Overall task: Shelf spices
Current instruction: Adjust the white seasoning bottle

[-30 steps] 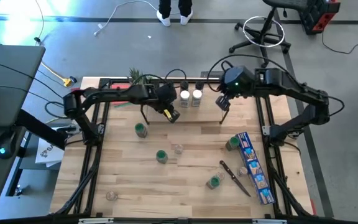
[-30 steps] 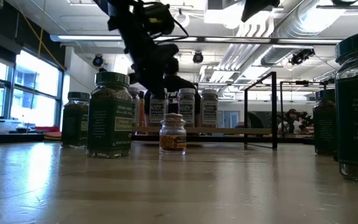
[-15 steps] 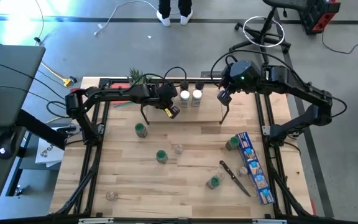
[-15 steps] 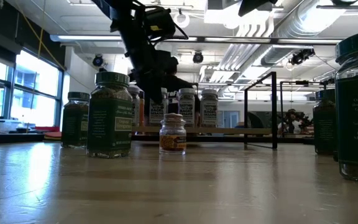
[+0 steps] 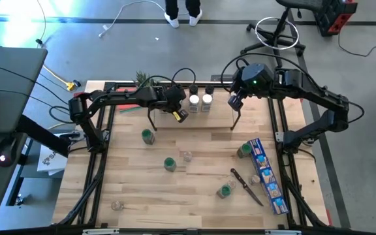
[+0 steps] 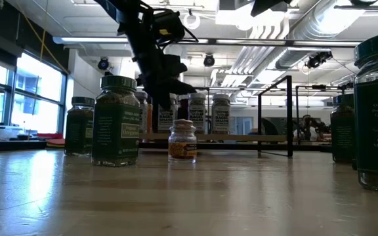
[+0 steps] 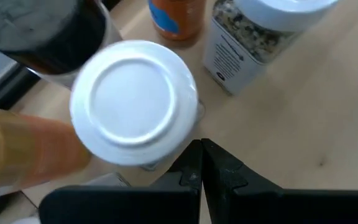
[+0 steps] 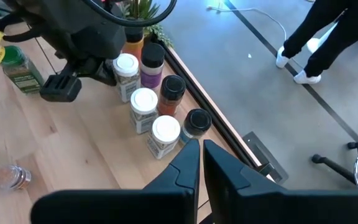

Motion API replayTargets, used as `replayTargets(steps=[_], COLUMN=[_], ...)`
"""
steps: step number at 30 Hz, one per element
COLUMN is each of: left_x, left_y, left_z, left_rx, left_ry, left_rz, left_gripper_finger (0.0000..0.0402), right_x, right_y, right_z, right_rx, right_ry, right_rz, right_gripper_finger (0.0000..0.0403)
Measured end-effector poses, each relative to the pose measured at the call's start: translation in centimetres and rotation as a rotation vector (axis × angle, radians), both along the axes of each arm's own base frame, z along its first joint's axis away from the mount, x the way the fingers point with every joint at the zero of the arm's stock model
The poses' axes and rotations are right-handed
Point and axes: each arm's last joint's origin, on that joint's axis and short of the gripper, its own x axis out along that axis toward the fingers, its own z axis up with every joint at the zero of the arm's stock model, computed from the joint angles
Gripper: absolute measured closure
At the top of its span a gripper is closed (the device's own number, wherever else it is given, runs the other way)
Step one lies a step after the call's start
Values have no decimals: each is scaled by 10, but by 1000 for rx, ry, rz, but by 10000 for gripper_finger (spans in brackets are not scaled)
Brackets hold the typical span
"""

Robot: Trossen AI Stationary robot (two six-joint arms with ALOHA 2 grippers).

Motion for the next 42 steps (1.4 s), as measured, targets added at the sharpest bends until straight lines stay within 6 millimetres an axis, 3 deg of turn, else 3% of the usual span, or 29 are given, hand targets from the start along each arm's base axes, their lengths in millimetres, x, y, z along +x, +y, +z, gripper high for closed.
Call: replayTargets(steps=[5,8,11,24,42], left_x=[-15,-33,-42,-29,-31], left_y=[-21,-32,-29,-8,6], left_z=[26,32,29,6,4], left_rx=[-93,-108,-50,-59,16], left_ry=[-36,72,176,202,237], left_rz=[-42,-18,5,8,-5], left_gripper_finger=[401,401,401,401,401], right_x=[0,0,0,2,3], right_y=[0,0,0,0,0], right_z=[0,0,0,1,2], right_rx=[8,1,-10,-31,-49], right_ry=[-1,5,14,8,9], right_rz=[9,19,30,46,61], right_gripper_finger=[389,389,389,389,389])
